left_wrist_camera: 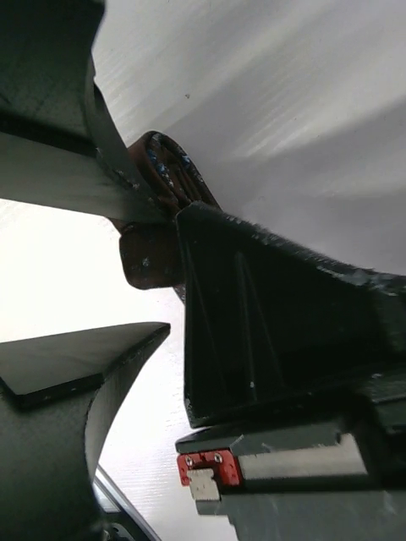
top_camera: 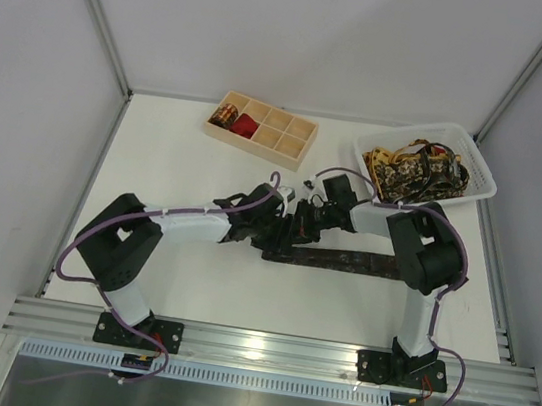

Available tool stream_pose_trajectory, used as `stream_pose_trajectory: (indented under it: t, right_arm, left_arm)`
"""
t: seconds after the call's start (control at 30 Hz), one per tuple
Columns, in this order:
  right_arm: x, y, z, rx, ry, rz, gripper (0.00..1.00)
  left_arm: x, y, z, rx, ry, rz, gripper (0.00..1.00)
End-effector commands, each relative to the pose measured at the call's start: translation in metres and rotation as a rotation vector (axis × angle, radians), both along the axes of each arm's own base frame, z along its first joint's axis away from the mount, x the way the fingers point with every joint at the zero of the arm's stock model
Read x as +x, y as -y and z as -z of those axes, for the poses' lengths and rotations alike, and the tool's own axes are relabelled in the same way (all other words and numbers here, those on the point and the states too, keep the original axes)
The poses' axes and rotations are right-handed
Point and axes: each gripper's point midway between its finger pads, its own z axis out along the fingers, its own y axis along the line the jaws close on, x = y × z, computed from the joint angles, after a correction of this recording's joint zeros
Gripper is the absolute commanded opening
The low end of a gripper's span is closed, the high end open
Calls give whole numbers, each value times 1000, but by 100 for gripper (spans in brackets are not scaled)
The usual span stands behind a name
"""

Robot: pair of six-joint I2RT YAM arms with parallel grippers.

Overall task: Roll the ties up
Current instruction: Roll the tie

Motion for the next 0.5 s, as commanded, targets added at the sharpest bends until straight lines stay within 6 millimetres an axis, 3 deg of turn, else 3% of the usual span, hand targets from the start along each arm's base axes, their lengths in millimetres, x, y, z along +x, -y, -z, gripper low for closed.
stream_pose_trajectory:
  t: [0.0, 0.13, 0.47]
  right_arm:
    - [-14, -3, -16, 72, -12, -35, 0]
    - [-25, 1, -15, 69, -23, -44, 0]
    - [-21, 3, -27, 64, 24, -46, 0]
  left_arm:
    - [-34, -30, 43, 143, -114, 25, 58]
    - [-35, -31, 45, 148, -108, 27, 60]
    - [-38, -33, 51, 143, -106, 38, 60]
